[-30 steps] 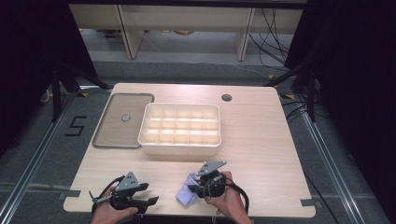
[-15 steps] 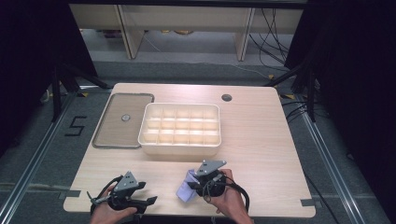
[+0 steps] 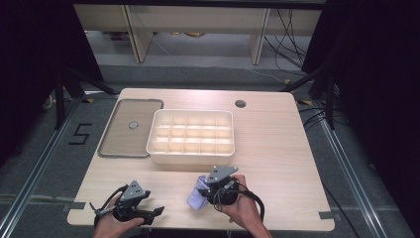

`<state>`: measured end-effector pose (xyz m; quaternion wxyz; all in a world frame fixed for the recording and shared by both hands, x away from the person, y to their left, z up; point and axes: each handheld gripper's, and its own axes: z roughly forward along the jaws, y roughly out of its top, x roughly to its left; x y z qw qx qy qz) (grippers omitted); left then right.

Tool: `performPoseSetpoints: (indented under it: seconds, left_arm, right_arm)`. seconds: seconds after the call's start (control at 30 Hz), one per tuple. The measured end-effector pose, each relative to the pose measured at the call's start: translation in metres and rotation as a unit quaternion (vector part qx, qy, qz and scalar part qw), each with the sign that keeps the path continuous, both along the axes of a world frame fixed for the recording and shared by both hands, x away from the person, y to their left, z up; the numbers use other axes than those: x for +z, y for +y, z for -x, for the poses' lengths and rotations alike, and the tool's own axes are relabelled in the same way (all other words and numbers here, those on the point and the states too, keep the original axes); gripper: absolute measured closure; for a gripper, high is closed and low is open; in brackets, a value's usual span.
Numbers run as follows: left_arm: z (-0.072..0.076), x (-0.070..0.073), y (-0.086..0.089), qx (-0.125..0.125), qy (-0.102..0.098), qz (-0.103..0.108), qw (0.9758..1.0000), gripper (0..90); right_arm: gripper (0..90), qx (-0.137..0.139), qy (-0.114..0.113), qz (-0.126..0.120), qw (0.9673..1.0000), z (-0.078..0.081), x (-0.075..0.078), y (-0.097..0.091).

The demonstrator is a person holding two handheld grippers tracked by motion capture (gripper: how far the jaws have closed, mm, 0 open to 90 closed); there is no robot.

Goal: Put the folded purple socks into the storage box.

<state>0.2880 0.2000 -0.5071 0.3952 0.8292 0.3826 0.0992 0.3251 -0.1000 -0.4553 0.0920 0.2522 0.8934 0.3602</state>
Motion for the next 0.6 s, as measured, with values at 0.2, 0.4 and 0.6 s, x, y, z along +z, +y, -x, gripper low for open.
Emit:
performPoseSetpoints:
  seconds: [0.2,0.4,0.6]
  left_arm:
    - [0.001,-0.001,0.001,-0.001,-0.002,-0.010,1.0000,22.9]
    - [0.000,0.001,0.004,0.005,0.008,0.014,0.9999,22.8]
    - [-0.001,0.000,0.003,0.005,0.010,0.007,0.9999,22.5]
  right_arm:
    - [73.6,-0.011,-0.016,0.000,0.9998,-0.010,0.012,-0.002]
    - [73.5,-0.014,-0.017,0.012,0.9997,-0.019,0.022,-0.004]
    - [73.5,-0.021,-0.022,0.005,0.9995,-0.027,0.034,-0.011]
